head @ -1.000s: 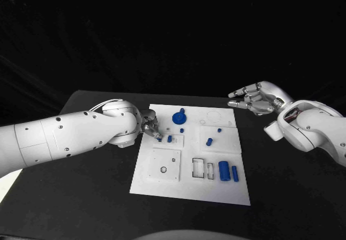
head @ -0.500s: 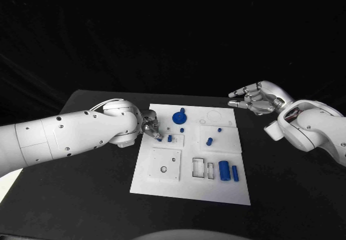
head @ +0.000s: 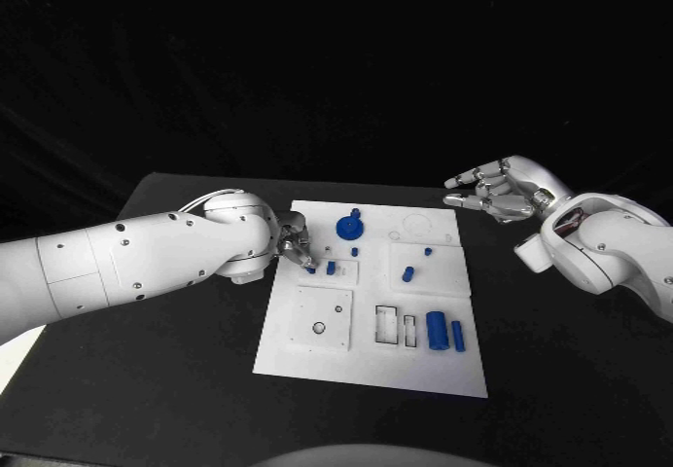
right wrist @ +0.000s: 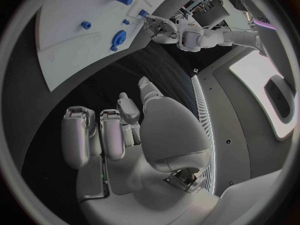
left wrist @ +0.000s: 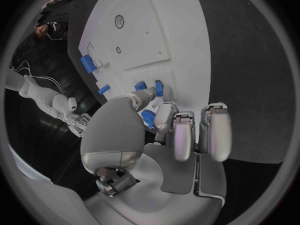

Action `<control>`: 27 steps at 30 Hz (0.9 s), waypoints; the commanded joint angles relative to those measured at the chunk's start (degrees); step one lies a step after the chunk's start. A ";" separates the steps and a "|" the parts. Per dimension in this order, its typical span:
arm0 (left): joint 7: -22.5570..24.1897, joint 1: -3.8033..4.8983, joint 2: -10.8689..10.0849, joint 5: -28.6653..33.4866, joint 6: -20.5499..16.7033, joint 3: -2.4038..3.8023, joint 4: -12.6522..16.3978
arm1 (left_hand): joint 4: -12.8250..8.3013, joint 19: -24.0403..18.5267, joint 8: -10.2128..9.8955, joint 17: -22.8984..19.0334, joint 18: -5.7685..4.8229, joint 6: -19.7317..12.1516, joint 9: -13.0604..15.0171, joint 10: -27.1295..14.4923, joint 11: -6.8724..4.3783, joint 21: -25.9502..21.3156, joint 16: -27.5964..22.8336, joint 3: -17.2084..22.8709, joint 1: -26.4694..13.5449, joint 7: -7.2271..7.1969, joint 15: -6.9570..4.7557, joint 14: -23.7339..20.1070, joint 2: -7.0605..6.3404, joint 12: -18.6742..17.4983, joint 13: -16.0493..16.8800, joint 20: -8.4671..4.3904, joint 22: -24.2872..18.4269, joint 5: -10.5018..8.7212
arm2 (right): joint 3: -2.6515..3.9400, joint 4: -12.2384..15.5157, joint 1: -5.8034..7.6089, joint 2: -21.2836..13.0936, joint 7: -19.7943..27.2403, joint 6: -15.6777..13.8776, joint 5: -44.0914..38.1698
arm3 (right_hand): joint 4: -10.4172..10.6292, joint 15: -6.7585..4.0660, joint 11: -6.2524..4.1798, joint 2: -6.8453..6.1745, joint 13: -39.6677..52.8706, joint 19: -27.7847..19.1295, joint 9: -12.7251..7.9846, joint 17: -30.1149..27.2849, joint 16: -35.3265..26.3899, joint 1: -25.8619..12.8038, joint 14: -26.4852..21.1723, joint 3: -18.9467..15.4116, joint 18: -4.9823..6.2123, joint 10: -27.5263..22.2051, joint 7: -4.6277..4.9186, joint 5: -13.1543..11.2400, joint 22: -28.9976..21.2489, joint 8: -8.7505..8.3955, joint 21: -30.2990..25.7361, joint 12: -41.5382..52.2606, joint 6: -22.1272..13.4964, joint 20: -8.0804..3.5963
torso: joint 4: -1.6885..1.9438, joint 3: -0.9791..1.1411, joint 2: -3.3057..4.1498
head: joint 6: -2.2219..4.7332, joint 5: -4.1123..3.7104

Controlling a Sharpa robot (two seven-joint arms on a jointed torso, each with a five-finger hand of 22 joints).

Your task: Assemble the parts on the task board

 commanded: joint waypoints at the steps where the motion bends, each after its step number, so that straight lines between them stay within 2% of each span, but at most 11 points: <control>1: -0.48 -0.50 0.43 0.63 2.32 -0.29 -0.25 | -5.75 3.46 0.39 15.07 -0.72 0.12 -0.06 0.25 0.03 0.07 0.30 6.16 -0.27 -0.53 0.02 5.92 0.41 0.20 -0.09 -0.33 8.50 0.11 | 0.01 0.09 -0.02 -0.01 0.44 0.26 0.02 | 0.08 -0.19 0.01 0.46 -0.07 -0.27 0.05 9.14 -0.14 0.05 4.18 -0.30 0.30 -0.42 -0.23 0.21 -0.04 0.33 -0.25 -0.33 0.00 0.02 | -0.07 0.04 -0.04 | -0.09 0.06; 14: -0.88 -0.58 0.79 1.64 3.17 -0.31 -0.62 | -4.35 3.51 1.13 15.07 -0.76 1.82 -0.12 0.67 -0.74 0.18 0.30 3.69 -3.39 -1.67 -0.60 5.92 -0.75 0.61 0.47 -0.69 8.73 -0.15 | 0.01 0.12 -0.02 -0.05 0.45 0.30 0.02 | 0.08 -0.19 0.01 0.46 -0.07 -0.27 0.05 9.14 -0.14 0.05 4.18 -0.30 0.30 -0.42 -0.23 0.21 -0.04 0.33 -0.25 -0.33 0.00 0.02 | -0.04 0.03 -0.06 | -0.24 -0.01; 27: -1.57 -0.58 0.92 1.83 1.82 -0.31 -0.99 | -2.78 3.67 1.47 15.07 -0.85 3.16 -0.30 0.90 -1.22 0.43 0.30 0.75 -5.78 -2.21 -1.06 5.92 -1.48 0.86 0.85 -1.05 9.15 -0.15 | 0.01 0.14 -0.02 -0.10 0.46 0.21 0.02 | 0.08 -0.19 0.01 0.46 -0.07 -0.27 0.05 9.14 -0.14 0.05 4.18 -0.30 0.30 -0.42 -0.23 0.21 -0.04 0.33 -0.25 -0.33 0.00 0.02 | -0.03 0.05 -0.06 | -0.24 -0.14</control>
